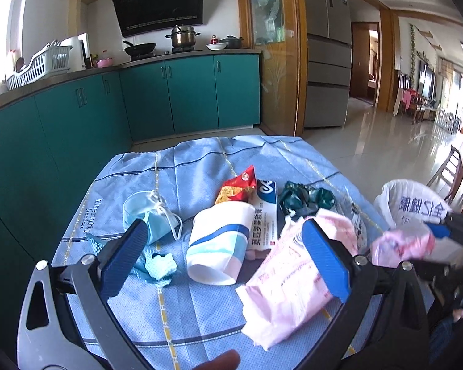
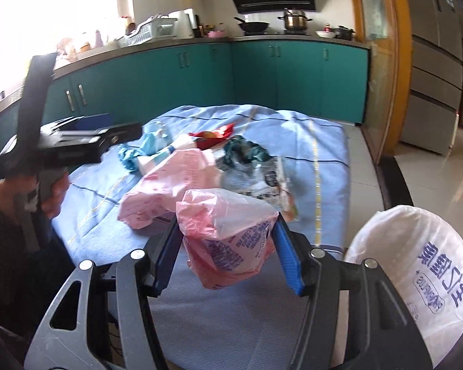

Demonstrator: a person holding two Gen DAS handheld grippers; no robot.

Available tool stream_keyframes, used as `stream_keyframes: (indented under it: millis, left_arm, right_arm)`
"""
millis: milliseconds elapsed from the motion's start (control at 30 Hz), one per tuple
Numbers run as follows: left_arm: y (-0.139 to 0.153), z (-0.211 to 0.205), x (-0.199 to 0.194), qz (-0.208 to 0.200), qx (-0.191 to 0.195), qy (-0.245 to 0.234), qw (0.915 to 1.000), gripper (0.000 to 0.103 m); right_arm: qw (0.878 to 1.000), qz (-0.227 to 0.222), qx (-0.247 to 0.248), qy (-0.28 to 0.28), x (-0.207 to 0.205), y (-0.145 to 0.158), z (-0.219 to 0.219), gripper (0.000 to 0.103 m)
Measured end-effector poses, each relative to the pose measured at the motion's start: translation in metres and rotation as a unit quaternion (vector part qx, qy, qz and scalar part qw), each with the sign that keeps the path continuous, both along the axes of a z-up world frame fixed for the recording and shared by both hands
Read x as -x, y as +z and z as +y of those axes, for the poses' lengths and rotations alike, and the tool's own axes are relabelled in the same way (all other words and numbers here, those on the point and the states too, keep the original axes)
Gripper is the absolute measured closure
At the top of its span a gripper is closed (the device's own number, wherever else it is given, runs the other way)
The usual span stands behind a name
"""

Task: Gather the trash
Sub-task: 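Lift the pink wrapper bag with the right tool while the left tool grasps the large pink bag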

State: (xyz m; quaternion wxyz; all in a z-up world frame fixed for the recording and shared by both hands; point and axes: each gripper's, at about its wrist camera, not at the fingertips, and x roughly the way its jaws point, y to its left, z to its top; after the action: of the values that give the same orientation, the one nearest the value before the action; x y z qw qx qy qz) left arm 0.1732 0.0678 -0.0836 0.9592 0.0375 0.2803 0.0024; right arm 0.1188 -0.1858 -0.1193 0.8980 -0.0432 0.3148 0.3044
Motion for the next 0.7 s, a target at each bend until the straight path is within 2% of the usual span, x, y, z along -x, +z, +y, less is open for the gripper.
stream_keyframes:
  millis: [300,500,700]
  left_arm:
    - [-0.015,-0.037,0.014,0.005,-0.072,-0.042,0.9965,0.003]
    - [-0.024,-0.046,0.016,0.023,-0.085,-0.062,0.9942,0.003]
    - [-0.039,-0.050,0.009,0.071,-0.078,-0.073,0.9917,0.003]
  right_arm:
    - [1.000,0.005,0.000,-0.027,-0.008,-0.001,-0.006,0.045]
    - [0.999,0.007,0.000,-0.046,-0.012,-0.002,-0.012,0.045]
    - [0.999,0.009,0.002,-0.053,-0.014,-0.003,-0.014,0.045]
